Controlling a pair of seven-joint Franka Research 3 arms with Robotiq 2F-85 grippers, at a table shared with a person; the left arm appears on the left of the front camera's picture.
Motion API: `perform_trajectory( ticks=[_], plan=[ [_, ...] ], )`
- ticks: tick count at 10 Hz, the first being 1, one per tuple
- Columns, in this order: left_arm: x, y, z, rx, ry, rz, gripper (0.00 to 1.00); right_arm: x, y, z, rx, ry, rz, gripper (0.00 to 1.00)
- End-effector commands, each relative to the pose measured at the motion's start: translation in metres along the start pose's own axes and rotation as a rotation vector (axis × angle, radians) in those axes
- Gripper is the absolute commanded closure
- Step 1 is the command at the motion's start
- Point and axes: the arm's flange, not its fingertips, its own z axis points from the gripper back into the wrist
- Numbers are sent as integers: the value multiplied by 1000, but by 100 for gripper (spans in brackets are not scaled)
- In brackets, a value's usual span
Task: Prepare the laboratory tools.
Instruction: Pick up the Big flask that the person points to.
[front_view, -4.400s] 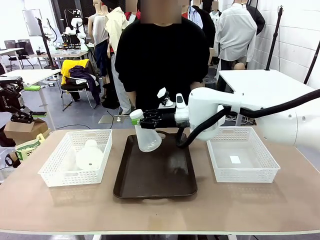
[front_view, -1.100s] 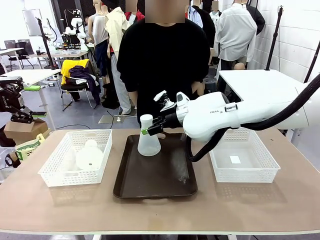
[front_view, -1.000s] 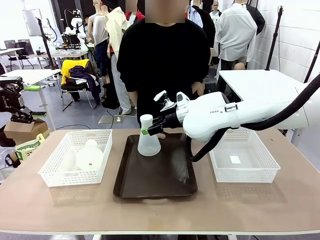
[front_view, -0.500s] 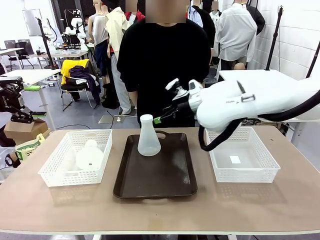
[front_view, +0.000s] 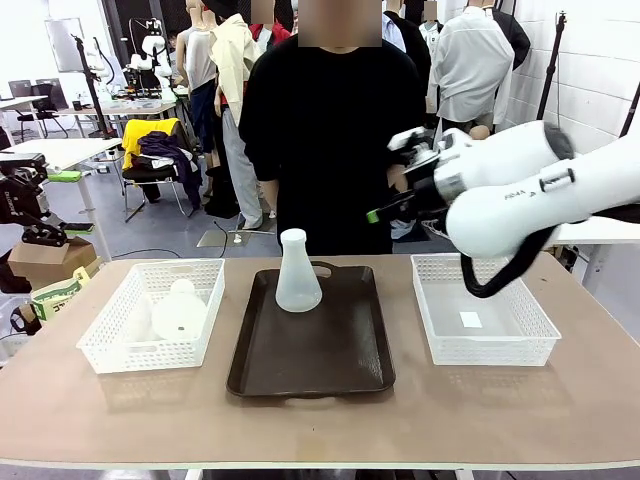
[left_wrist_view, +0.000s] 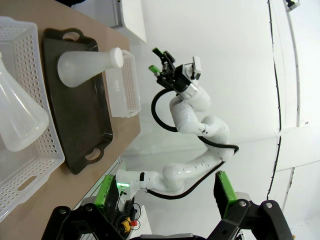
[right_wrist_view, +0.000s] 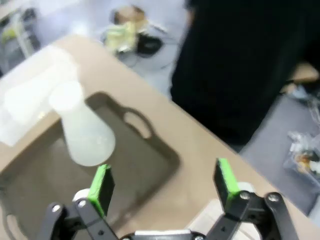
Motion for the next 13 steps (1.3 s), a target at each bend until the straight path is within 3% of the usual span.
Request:
perform_trajectory(
  ticks=[1, 5, 9, 10, 13],
  plan=[
    [0, -2, 1, -2, -1, -4, 0, -3, 15, 71, -213, -2, -110, 0],
    [0, -2, 1, -2, -1, -4, 0, -46, -3, 122, -357, -48, -291, 0],
    [0, -2, 1, -2, -1, -4, 0, -52, -15, 132, -388, -157, -349, 0],
    [0, -2, 1, -2, -1, -4, 0, -67, -54, 75, -360, 0, -326, 0],
    [0, -2, 1, -2, -1, -4, 0, -67, -54, 75, -360, 0, -326, 0]
  ],
)
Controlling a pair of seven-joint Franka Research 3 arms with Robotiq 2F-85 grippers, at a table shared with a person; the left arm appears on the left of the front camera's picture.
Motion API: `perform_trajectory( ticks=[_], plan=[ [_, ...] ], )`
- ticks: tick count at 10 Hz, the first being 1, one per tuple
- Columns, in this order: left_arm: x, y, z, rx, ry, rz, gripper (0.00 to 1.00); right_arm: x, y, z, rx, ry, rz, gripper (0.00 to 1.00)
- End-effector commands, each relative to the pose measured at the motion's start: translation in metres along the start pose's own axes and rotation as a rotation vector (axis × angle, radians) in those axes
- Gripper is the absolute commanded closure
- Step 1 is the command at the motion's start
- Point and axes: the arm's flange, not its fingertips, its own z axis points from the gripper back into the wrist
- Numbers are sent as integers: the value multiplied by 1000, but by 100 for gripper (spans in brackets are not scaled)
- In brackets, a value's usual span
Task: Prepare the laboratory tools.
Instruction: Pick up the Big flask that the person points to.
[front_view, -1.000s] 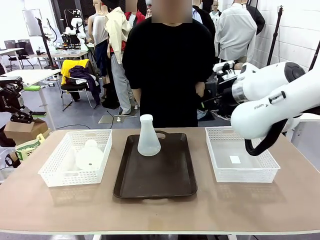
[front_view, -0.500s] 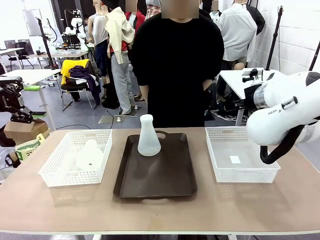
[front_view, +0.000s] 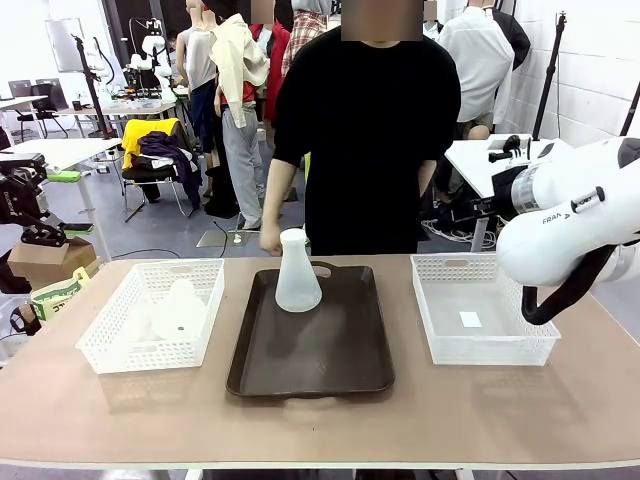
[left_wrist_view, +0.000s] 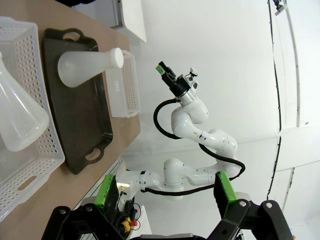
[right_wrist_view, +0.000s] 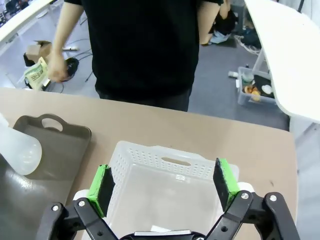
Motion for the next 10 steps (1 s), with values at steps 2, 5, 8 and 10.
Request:
perform_trajectory(
  ticks=[2, 5, 8, 10],
  plan=[
    [0, -2, 1, -2, -1, -4, 0, -1, 1, -1, -2, -29, 7, 0],
    [0, -2, 1, -2, -1, -4, 0, -1, 1, -1, -2, -29, 7, 0],
    [0, -2, 1, -2, -1, -4, 0, -1, 1, -1, -2, -29, 7, 0],
    [0, -2, 1, -2, -1, -4, 0, -1, 1, -1, -2, -29, 7, 0]
  ],
)
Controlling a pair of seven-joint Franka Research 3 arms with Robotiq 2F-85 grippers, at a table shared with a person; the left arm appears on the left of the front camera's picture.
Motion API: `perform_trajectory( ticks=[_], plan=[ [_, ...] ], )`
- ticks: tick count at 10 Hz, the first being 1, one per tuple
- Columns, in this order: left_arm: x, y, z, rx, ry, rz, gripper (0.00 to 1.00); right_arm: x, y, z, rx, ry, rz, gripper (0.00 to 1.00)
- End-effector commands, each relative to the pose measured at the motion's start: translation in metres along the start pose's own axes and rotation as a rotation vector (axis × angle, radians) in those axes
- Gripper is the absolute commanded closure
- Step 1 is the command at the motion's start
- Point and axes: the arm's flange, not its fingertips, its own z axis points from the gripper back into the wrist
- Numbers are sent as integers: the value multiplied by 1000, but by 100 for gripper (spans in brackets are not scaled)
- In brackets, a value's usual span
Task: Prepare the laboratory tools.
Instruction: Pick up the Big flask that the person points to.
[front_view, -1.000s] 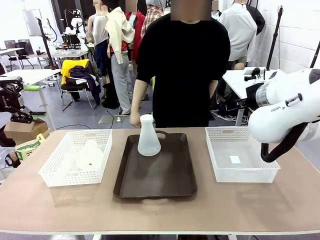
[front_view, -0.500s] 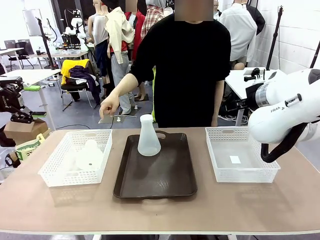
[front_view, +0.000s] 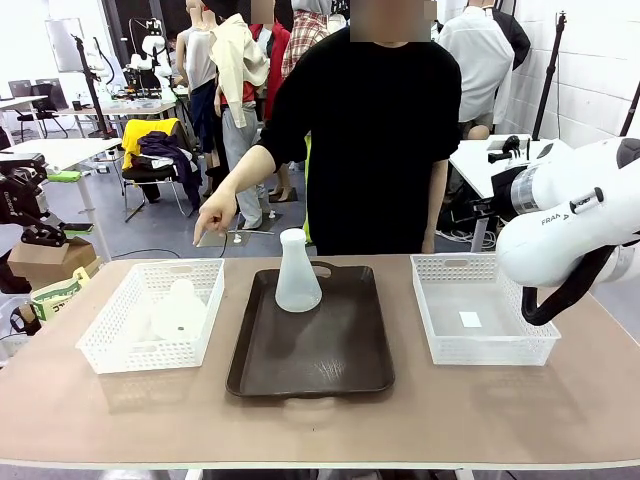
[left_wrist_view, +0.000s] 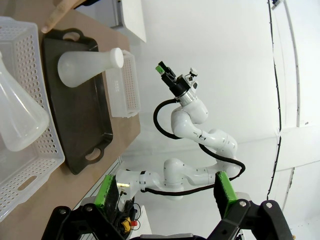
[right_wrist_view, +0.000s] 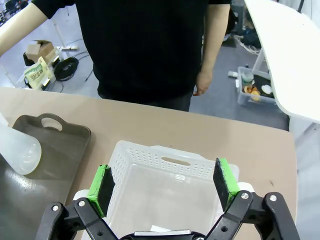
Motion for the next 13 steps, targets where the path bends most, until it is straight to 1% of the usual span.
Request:
perform_trajectory(
  ticks=[1, 3, 4, 5, 7, 8, 9, 10, 11, 12, 13],
  plan=[
    [0, -2, 1, -2, -1, -4, 0, -1, 1, 0, -1, -29, 5, 0],
    [0, 0, 0, 0, 0, 0, 0, -1, 1, 0, -1, -29, 5, 0],
    [6, -15, -5, 75, -40, -64, 0, -1, 1, 0, -1, -29, 5, 0],
    [16, -37, -15, 181, -66, -137, 0, -1, 1, 0, -1, -29, 5, 0],
    [39, -68, -48, 418, -61, -256, 0, -1, 1, 0, -1, -29, 5, 0],
    [46, -75, -63, 551, -62, -258, 0, -1, 1, 0, -1, -29, 5, 0],
    [48, -77, -78, 672, 12, -212, 0, -1, 1, 0, -1, -29, 5, 0],
    [49, -76, -91, 745, 49, -203, 0, -1, 1, 0, -1, -29, 5, 0],
    [51, -74, -103, 844, 40, -198, 0, -1, 1, 0, -1, -29, 5, 0],
    [53, -66, -115, 981, 41, -156, 0, -1, 1, 0, -1, -29, 5, 0],
    [54, -55, -127, 1083, 29, -116, 0, -1, 1, 0, -1, -29, 5, 0]
  ],
)
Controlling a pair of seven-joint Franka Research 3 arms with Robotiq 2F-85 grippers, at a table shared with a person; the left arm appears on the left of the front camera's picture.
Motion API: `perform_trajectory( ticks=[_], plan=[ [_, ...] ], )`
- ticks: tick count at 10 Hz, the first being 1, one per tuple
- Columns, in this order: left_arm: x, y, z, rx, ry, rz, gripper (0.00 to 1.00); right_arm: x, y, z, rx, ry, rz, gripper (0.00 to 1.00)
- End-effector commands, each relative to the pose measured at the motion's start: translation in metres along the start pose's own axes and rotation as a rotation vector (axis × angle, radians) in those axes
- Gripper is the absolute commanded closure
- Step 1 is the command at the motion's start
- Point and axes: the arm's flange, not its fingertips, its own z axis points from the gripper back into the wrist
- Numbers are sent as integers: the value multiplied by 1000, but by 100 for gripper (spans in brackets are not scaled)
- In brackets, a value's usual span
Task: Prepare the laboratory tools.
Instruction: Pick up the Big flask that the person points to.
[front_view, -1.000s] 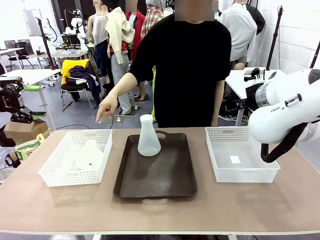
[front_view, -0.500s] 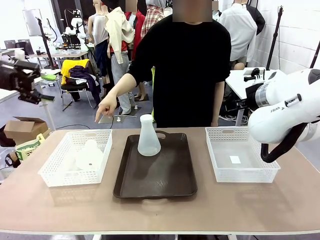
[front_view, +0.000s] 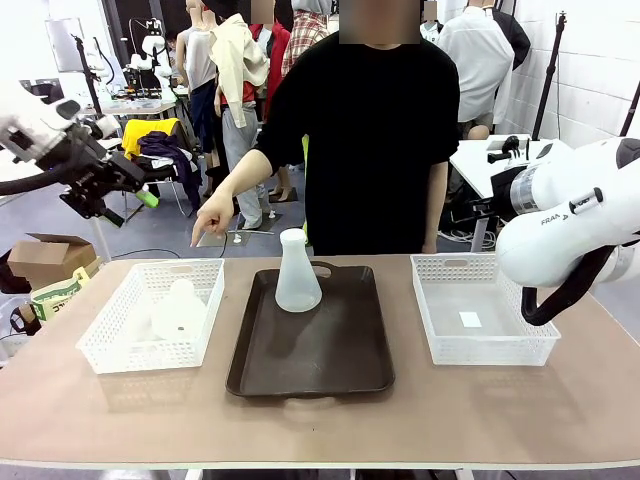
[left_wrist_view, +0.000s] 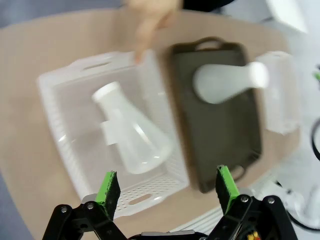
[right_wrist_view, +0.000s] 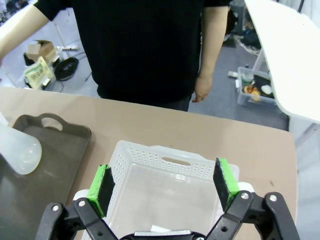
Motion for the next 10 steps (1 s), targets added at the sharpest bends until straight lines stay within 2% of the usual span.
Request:
perform_trajectory(
  ticks=[1, 2, 4, 7, 8, 9, 10],
  plan=[
    [-1, -7, -26, 160, 15, 57, 0, -1, 0, 0, -1, -30, 4, 0],
    [-4, -6, -49, 256, -36, 79, 0, -1, 0, 0, -1, -30, 4, 0],
    [-5, 0, -89, 364, -7, 182, 0, -1, 0, 0, -1, -30, 4, 0],
    [5, 6, -128, 423, 35, 273, 0, -1, 0, 0, -1, -30, 4, 0],
    [8, 7, -132, 416, 47, 287, 0, -1, 0, 0, -1, -30, 4, 0],
    [9, 7, -125, 332, -7, 278, 0, -1, 0, 0, -1, -30, 4, 0],
    [-4, 15, -135, 403, 36, 264, 0, -1, 0, 0, -1, -30, 4, 0]
  ],
)
